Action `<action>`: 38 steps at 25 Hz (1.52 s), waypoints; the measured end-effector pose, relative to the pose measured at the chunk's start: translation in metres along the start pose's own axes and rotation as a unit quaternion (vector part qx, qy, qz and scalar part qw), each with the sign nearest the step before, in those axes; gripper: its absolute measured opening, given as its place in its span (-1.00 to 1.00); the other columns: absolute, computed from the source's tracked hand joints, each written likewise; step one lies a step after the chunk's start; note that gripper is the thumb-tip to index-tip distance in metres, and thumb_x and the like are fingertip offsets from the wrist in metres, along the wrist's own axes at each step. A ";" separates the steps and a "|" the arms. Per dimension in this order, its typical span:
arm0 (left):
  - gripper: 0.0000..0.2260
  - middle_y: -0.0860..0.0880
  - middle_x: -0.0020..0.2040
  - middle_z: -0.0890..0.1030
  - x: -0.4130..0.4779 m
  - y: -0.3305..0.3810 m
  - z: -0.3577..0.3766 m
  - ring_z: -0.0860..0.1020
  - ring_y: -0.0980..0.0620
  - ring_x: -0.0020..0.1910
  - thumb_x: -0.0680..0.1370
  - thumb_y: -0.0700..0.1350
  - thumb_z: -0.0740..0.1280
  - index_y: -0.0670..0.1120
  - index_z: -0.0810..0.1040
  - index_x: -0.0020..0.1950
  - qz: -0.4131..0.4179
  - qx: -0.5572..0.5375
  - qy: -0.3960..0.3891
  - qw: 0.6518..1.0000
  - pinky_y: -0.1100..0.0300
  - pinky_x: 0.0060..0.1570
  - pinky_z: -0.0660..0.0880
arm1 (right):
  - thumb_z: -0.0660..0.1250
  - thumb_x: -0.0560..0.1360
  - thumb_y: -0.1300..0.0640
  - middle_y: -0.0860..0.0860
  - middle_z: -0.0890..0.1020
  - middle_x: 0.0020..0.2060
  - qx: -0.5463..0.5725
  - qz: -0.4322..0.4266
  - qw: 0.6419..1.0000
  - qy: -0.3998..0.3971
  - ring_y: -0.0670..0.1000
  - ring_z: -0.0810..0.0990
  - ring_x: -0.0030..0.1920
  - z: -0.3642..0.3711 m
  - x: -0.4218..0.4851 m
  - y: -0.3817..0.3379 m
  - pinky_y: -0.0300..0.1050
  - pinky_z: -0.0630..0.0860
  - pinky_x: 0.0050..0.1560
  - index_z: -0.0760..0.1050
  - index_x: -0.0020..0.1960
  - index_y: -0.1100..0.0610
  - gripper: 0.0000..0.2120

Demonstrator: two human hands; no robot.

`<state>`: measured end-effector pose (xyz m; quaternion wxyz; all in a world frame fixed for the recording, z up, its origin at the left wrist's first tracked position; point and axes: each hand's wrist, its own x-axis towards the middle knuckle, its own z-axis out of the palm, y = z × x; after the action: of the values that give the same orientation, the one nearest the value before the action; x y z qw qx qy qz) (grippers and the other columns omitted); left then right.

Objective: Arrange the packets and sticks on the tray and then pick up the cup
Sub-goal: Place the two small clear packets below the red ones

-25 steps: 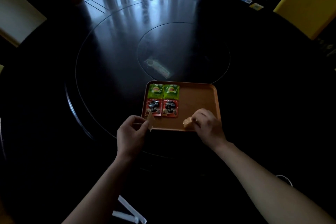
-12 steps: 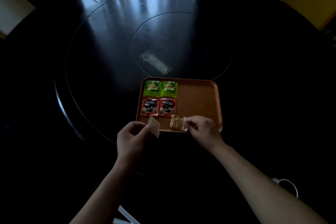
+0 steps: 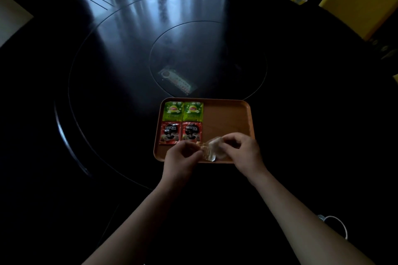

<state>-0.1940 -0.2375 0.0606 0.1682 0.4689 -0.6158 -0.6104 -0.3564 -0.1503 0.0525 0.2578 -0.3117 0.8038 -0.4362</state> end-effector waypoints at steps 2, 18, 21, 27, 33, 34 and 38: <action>-0.81 0.01 0.03 0.67 0.006 -0.009 0.001 0.63 0.05 0.00 0.46 -0.21 0.46 -0.07 0.64 0.06 0.162 0.201 0.002 0.966 0.15 -0.02 0.60 | 0.50 0.38 0.22 -0.02 0.65 -0.21 -0.136 -0.105 0.982 0.075 -0.05 0.59 -0.19 -0.018 0.007 0.016 -0.24 0.49 -0.14 0.63 -0.15 0.11 -0.91; -0.55 -0.07 0.40 0.49 0.010 -0.045 -0.017 0.43 -0.08 0.41 0.55 0.18 0.11 0.02 0.48 0.36 0.311 0.586 -0.102 0.741 -0.01 0.30 0.43 | 0.48 0.38 0.21 -0.01 0.58 -0.10 -0.362 -0.176 0.915 -0.036 0.05 0.51 -0.08 -0.006 0.001 0.030 -0.08 0.54 -0.07 0.66 -0.05 0.09 -0.85; -0.54 -0.07 0.39 0.48 0.007 -0.049 -0.029 0.44 -0.08 0.40 0.56 0.18 0.07 0.01 0.46 0.36 0.289 0.587 -0.087 0.751 -0.02 0.31 0.44 | 0.48 0.38 0.21 0.00 0.57 -0.11 -0.332 -0.174 0.926 -0.047 0.07 0.50 -0.09 0.009 -0.003 0.025 -0.09 0.51 -0.10 0.66 -0.04 0.09 -0.83; -0.58 -0.03 0.37 0.51 0.009 -0.054 -0.044 0.43 -0.07 0.41 0.57 0.16 0.08 0.01 0.52 0.30 0.277 0.587 -0.070 0.757 -0.06 0.33 0.43 | 0.47 0.39 0.20 0.00 0.58 -0.13 -0.294 -0.152 0.943 -0.042 0.08 0.50 -0.08 0.029 -0.002 0.015 -0.07 0.49 -0.08 0.64 -0.08 0.09 -0.88; -0.60 0.03 0.34 0.54 0.007 -0.056 -0.053 0.50 -0.06 0.29 0.56 0.17 0.10 0.03 0.55 0.23 0.269 0.585 -0.047 0.764 0.00 0.16 0.47 | 0.49 0.38 0.17 0.00 0.54 -0.15 -0.309 -0.117 0.943 -0.041 0.06 0.50 -0.08 0.041 -0.006 0.009 -0.11 0.44 -0.08 0.63 -0.10 0.10 -0.89; -0.61 0.03 0.33 0.55 0.006 -0.057 -0.054 0.51 -0.05 0.27 0.55 0.17 0.10 0.03 0.55 0.22 0.270 0.583 -0.042 0.765 0.00 0.16 0.47 | 0.48 0.38 0.17 0.00 0.54 -0.14 -0.304 -0.125 0.943 -0.046 0.06 0.49 -0.08 0.045 -0.007 0.007 -0.10 0.45 -0.08 0.63 -0.09 0.10 -0.89; -0.64 0.04 0.31 0.55 0.006 -0.061 -0.057 0.52 -0.03 0.25 0.55 0.16 0.13 0.03 0.55 0.21 0.268 0.577 -0.024 0.771 -0.01 0.21 0.45 | 0.48 0.39 0.17 0.00 0.54 -0.13 -0.277 -0.118 0.952 -0.050 0.06 0.48 -0.08 0.060 -0.004 0.000 -0.13 0.40 -0.10 0.63 -0.08 0.09 -0.88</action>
<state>-0.1296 -0.2649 0.0145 0.0080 0.2786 -0.9569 -0.0818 -0.3122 -0.1798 0.0235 0.1475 -0.4849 0.8367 -0.2076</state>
